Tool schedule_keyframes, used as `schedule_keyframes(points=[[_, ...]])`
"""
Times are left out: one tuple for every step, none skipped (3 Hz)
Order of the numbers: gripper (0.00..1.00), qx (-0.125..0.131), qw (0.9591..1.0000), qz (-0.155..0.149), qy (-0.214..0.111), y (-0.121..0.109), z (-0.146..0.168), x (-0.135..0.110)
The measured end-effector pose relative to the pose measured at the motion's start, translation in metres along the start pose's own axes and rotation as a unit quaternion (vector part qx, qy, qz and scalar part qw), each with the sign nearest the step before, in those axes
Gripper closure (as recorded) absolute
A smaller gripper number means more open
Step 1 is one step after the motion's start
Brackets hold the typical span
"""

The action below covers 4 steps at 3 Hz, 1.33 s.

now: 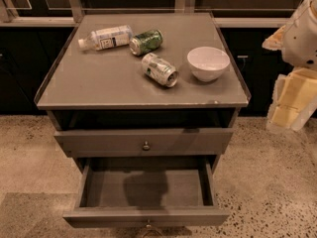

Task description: Place 7up can into middle drawer

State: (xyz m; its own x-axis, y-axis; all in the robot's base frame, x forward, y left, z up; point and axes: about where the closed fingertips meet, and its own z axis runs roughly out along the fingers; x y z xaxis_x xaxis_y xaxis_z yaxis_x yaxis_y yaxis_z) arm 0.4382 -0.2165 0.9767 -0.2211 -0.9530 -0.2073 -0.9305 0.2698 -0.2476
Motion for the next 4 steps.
schedule_keyframes(points=[[0.0,0.0,1.0,0.0,0.0,0.0,0.0,0.0],[0.0,0.004,0.9999,0.001,-0.013,-0.008,0.001,-0.005],[0.0,0.01,0.9988,0.003,-0.047,-0.023,0.012,-0.034],[0.0,-0.004,0.9962,0.01,-0.087,-0.037,0.037,-0.074]])
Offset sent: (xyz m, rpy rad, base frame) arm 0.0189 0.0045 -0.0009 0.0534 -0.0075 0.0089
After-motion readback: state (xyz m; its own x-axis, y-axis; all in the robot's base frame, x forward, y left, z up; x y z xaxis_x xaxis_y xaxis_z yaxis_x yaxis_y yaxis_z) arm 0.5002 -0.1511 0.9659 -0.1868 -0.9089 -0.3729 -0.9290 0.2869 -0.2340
